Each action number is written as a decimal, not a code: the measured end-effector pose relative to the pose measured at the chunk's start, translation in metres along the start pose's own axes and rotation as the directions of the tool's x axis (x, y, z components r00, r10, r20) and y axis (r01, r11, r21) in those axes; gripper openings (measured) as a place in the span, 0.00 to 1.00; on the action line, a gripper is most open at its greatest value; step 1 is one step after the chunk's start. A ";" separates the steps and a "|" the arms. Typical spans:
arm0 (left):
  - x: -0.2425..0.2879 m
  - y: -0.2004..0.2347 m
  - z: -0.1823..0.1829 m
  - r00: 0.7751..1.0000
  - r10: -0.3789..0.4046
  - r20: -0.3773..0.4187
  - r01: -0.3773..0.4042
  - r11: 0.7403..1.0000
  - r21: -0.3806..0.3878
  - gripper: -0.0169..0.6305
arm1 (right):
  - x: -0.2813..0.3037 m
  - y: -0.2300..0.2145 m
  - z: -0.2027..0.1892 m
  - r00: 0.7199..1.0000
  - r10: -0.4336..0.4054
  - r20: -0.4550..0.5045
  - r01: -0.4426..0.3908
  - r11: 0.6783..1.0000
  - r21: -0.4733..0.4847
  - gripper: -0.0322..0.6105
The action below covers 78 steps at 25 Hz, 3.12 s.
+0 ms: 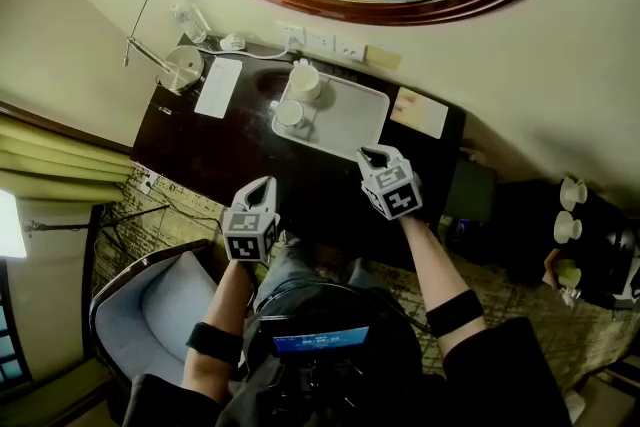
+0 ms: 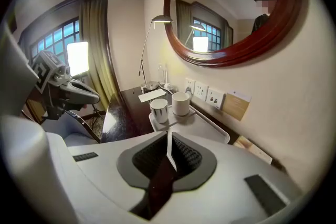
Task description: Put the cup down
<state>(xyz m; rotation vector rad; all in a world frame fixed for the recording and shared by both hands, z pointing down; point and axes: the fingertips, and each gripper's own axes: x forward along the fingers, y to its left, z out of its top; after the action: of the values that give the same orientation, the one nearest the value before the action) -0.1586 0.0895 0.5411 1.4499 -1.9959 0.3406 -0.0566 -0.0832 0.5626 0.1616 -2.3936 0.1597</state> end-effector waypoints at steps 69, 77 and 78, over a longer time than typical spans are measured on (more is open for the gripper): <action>0.085 0.015 0.021 0.979 -0.179 -0.094 0.195 0.957 0.214 0.57 | -0.051 0.012 -0.073 0.959 -0.281 0.045 0.230 0.858 0.459 0.05; 0.143 0.025 0.011 0.962 -0.213 -0.169 0.244 0.950 0.193 0.77 | -0.046 0.023 -0.095 0.955 -0.296 -0.011 0.262 0.827 0.498 0.05; 0.153 0.030 0.009 0.966 -0.203 -0.158 0.232 0.953 0.196 0.77 | -0.049 0.022 -0.097 0.955 -0.297 -0.019 0.267 0.825 0.497 0.05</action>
<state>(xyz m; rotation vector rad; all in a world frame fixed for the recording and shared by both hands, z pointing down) -0.2177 -0.0201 0.6351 1.7136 -1.7116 0.5546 0.0393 -0.0426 0.5989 0.7687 -2.3040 0.6386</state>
